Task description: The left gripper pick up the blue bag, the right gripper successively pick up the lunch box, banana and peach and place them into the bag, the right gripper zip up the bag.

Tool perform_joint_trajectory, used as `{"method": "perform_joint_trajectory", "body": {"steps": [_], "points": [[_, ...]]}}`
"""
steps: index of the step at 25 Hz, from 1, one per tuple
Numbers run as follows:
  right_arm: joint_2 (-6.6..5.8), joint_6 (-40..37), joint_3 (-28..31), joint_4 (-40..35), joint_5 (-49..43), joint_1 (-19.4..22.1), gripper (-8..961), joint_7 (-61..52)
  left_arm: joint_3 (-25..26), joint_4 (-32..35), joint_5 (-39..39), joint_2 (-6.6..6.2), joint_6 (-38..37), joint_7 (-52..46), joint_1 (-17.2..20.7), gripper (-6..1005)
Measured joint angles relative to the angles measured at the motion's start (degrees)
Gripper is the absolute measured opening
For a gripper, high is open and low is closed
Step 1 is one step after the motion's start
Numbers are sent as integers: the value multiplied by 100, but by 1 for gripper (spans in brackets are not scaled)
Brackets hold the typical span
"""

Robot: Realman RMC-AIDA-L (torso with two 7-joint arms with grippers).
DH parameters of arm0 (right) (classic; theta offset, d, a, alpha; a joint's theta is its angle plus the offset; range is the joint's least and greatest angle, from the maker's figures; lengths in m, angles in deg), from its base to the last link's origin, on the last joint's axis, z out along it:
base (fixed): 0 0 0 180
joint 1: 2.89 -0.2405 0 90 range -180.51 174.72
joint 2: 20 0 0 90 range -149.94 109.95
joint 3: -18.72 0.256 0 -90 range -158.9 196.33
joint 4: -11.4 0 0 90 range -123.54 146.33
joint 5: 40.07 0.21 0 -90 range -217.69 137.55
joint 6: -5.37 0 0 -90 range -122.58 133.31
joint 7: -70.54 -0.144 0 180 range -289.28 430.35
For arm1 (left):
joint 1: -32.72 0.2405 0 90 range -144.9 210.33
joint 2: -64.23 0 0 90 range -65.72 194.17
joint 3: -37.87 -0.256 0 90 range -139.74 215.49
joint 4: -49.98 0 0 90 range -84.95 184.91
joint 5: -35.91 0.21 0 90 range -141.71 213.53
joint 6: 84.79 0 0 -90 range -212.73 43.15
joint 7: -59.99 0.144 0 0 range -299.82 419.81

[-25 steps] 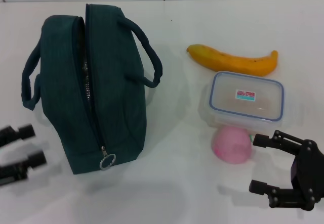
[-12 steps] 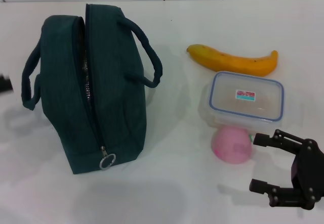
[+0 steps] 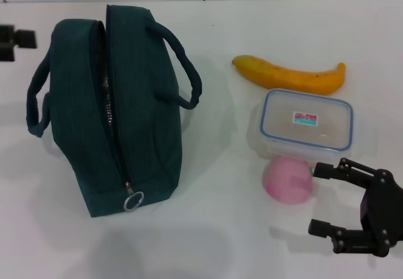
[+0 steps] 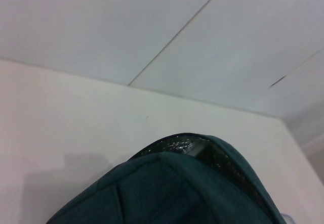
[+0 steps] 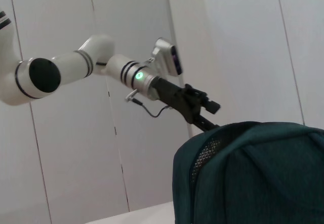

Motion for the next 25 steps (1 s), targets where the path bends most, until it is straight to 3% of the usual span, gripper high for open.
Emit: {"method": "perform_joint_trajectory", "body": {"steps": [6, 14, 25], "points": [[-4, 9, 8, 8, 0, -25, 877, 0, -749, 228, 341, -14, 4, -771, -386, 855], [-4, -4, 8, 14, 0, -22, 875, 0, -940, 256, 535, 15, 18, -992, -520, 855], [-4, 16, 8, 20, 0, -21, 874, 0, -1110, 162, 1016, 233, 212, -944, -546, 854]]}}
